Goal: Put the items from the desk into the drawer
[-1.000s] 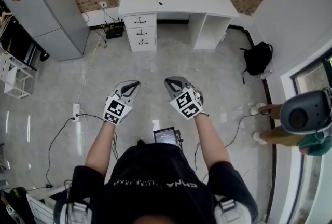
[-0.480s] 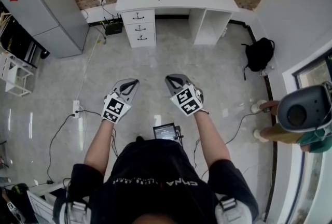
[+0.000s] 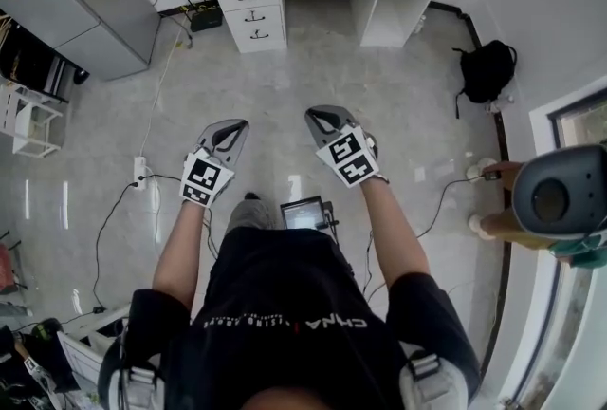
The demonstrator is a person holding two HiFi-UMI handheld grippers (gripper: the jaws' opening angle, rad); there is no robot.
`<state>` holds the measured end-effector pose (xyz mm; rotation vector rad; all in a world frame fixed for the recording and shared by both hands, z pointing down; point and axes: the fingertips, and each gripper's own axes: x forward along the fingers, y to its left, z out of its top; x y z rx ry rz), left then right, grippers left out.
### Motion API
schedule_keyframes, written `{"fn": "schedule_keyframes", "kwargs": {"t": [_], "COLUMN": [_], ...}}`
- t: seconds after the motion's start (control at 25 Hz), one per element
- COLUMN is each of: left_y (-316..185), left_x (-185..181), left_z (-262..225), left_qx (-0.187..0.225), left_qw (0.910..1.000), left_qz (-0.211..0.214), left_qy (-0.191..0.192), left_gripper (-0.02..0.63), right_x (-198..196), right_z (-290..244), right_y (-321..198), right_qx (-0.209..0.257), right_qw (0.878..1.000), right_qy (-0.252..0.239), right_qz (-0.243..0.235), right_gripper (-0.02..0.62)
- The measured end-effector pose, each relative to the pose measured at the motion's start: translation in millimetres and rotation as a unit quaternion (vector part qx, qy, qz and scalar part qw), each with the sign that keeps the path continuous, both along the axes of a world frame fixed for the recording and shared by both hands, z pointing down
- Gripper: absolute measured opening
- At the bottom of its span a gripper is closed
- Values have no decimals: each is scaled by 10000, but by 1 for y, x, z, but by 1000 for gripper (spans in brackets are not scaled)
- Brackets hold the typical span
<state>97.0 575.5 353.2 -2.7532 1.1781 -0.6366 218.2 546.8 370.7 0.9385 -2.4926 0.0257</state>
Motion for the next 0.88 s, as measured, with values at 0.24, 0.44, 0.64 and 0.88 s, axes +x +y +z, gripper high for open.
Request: {"fn": "schedule_keyframes", "kwargs": {"t": [0.24, 0.44, 0.64, 0.88], "left_y": [-60, -129, -212, -303], "left_x": [-1, -15, -44, -88], "left_z": [18, 28, 22, 11], "left_qx": [-81, -133, -203, -291], "left_qw": [9999, 9996, 9989, 9980], "left_qz": [-8, 128, 333, 461], "left_qy": [135, 200, 241, 328], "left_gripper": [12, 11, 11, 11], "right_x": [-2, -17, -44, -86], "right_z": [22, 29, 23, 18], "right_y": [-49, -108, -184, -269], "right_qx": [-194, -223, -371, -573], "right_qw": [9998, 9996, 9987, 9968], "right_qy": [47, 128, 237, 272], "right_qz": [2, 98, 254, 479], "right_gripper": [15, 15, 15, 15]}}
